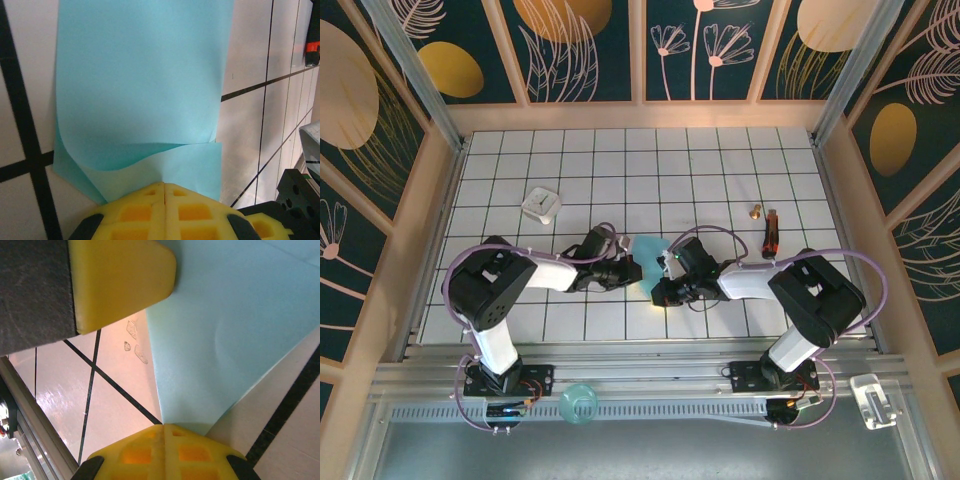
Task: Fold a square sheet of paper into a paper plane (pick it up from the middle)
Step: Third fold the triangle at the center of the table.
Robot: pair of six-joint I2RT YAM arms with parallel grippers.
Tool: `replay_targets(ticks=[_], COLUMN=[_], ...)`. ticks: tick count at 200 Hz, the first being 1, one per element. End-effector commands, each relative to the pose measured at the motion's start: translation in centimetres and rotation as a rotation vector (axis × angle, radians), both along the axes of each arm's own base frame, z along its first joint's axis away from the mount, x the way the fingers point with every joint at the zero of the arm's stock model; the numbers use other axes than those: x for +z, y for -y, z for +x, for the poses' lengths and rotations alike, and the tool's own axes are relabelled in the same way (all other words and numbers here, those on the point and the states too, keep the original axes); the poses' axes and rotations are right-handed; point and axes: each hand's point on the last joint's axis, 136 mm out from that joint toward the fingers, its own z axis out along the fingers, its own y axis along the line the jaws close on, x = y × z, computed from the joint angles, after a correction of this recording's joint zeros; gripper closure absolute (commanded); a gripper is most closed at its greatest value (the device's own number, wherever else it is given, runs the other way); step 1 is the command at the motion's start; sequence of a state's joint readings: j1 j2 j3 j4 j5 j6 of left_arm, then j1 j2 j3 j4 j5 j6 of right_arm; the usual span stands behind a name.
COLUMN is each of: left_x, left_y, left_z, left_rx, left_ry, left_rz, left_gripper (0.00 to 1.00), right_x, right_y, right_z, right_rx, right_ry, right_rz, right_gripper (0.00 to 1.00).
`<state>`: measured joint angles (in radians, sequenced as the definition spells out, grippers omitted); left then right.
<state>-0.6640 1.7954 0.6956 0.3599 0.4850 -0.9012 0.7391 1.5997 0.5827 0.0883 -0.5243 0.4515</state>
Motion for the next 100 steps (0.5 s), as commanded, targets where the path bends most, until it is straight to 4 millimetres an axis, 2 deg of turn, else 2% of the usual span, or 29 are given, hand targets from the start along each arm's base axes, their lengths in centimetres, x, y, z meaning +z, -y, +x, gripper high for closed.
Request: replay_targets(ticks=[1,100], left_x=[-3.3,-3.3], left_y=[-3.5,-4.7], left_z=[1.1,3.3], left_rx=[0.076,0.114], left_ry=[0.000,0.000], left_rz=[0.130,0.093], left_gripper=[1.00,1.00], right_x=[-6.4,-6.6], right_y=[6.8,7.1], right_z=[-5.0,-5.3], right_rx=[-0.022,-0.017], right_ry=[-0.183,-0.190], right_rz=[-0.345,-0.359], right_gripper=[1.00,1.00])
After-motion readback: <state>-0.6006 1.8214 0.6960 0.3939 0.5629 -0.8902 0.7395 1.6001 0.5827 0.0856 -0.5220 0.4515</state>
